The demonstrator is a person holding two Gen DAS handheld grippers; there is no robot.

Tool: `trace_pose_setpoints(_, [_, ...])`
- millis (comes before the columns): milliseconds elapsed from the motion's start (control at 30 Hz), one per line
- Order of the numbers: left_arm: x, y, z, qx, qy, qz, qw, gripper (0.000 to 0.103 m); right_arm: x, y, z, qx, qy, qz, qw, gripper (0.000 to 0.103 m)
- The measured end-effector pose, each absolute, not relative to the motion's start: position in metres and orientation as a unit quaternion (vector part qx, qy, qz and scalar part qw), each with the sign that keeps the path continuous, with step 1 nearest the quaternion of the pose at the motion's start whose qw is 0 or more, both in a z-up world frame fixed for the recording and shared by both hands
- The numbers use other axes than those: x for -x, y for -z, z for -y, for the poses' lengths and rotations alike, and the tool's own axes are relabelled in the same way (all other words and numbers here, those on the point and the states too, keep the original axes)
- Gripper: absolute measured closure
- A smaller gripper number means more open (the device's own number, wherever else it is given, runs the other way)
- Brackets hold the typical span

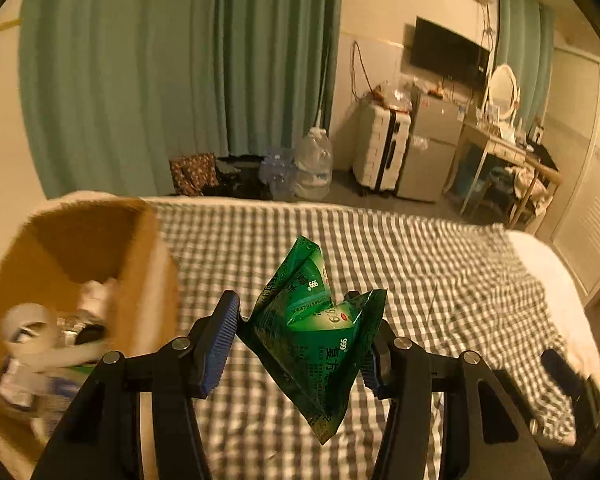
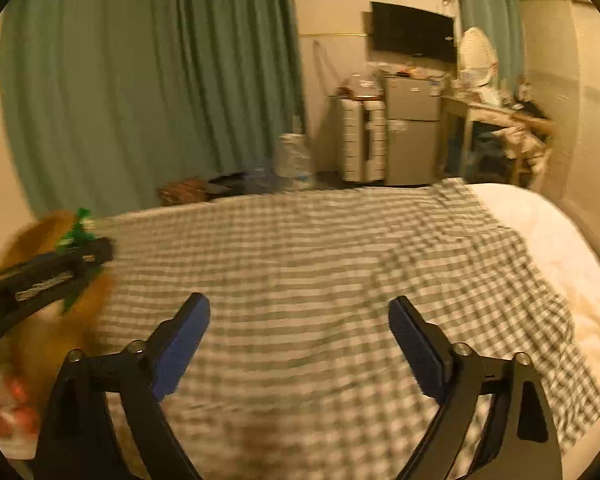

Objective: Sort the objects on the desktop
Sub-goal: 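Carry the green sachet with the left tool over the cardboard box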

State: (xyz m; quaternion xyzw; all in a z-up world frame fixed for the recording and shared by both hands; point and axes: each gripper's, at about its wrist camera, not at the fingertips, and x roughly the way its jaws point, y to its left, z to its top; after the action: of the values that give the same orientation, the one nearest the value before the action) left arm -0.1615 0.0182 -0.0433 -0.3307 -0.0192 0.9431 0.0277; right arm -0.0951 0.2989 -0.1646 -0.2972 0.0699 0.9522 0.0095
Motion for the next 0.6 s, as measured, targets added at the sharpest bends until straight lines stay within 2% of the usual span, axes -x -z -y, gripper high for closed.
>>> trace_pose_setpoints(100, [0.145,0.013,0.005,0.307,-0.952,0.018,0.014,0.048,0.069,0.132,-0.273,0.281,-0.953,-0.106,-0.030,0.007])
trace_pose_setpoints(200, [0.130,-0.020,0.045,0.283,-0.959,0.027,0.000,0.047,0.052,0.101,-0.244,0.257,-0.957,-0.125,-0.052,0.001])
trace_pose_setpoints(300, [0.119,-0.035,0.083,0.280,-0.959,0.023,-0.017,0.047,0.044,0.080,-0.219,0.242,-0.960,-0.128,-0.059,0.000])
trace_pose_setpoints(433, [0.114,-0.028,0.124,0.296,-0.954,0.010,-0.041,0.047,0.045,0.072,-0.183,0.247,-0.959,-0.120,-0.066,0.000])
trace_pose_setpoints(600, [0.114,0.005,0.159,0.333,-0.942,0.015,-0.047,0.045,0.059,0.090,-0.141,0.274,-0.954,-0.096,-0.074,0.000])
